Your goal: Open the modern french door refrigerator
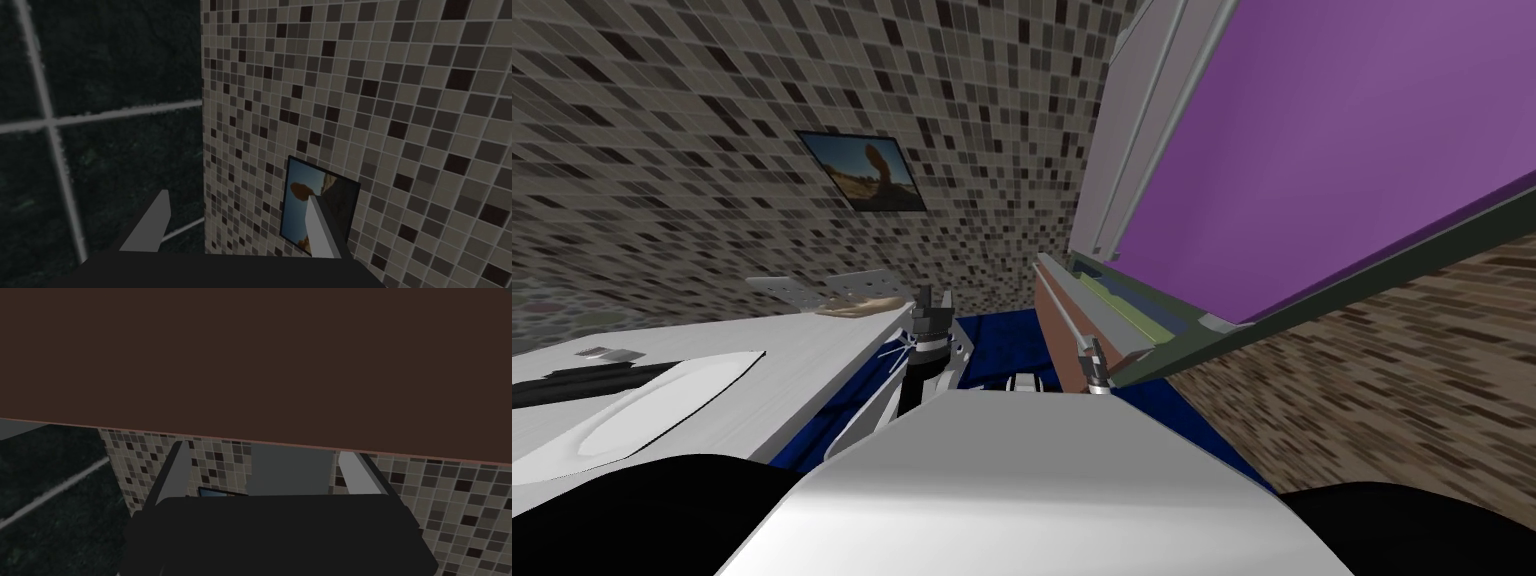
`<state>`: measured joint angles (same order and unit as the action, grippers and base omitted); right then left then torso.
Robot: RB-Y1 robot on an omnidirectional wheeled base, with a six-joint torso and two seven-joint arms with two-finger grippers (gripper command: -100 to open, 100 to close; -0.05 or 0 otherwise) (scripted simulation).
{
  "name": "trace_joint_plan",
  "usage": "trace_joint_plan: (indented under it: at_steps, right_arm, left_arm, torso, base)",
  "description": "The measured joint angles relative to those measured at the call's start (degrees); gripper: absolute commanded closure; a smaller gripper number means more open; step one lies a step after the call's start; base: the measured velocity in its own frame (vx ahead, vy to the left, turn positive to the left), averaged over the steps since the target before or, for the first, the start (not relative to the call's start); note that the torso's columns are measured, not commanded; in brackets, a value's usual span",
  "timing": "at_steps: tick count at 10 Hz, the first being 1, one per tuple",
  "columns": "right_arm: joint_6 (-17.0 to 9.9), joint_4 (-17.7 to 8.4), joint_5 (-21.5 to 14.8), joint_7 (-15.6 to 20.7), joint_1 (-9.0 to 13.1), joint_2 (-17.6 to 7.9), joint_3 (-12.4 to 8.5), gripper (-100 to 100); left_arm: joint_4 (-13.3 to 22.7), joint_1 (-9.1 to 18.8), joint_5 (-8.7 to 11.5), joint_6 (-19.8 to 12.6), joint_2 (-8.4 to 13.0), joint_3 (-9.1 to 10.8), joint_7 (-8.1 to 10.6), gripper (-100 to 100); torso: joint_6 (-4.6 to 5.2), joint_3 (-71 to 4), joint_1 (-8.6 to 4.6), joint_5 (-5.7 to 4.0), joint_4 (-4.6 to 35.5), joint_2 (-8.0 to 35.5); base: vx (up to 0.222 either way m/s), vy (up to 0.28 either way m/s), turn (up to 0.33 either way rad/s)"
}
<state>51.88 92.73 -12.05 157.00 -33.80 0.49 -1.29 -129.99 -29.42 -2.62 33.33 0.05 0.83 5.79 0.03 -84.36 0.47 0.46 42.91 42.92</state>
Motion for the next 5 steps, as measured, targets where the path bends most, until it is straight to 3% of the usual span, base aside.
trace_joint_plan:
  at_steps: [1,5]
  right_arm:
    - [-0.3,-0.1,0.0,0.0,-0.1,0.0,0.0,0]
    - [-0.9,-0.6,-0.1,0.0,-0.2,0.0,0.1,0]
  left_arm:
    - [0.0,0.0,0.0,0.0,0.0,0.00,0.00,0]
    - [0.0,0.0,0.0,0.0,0.0,0.00,0.00,0]
  torso:
    - [0.05,0.0,-0.09,-0.12,-0.2,-0.1]
    - [0.05,-0.1,-0.44,-0.39,-0.5,-0.4]
  base:
    - [0.010,0.000,0.013]
    - [0.005,0.002,0.007]
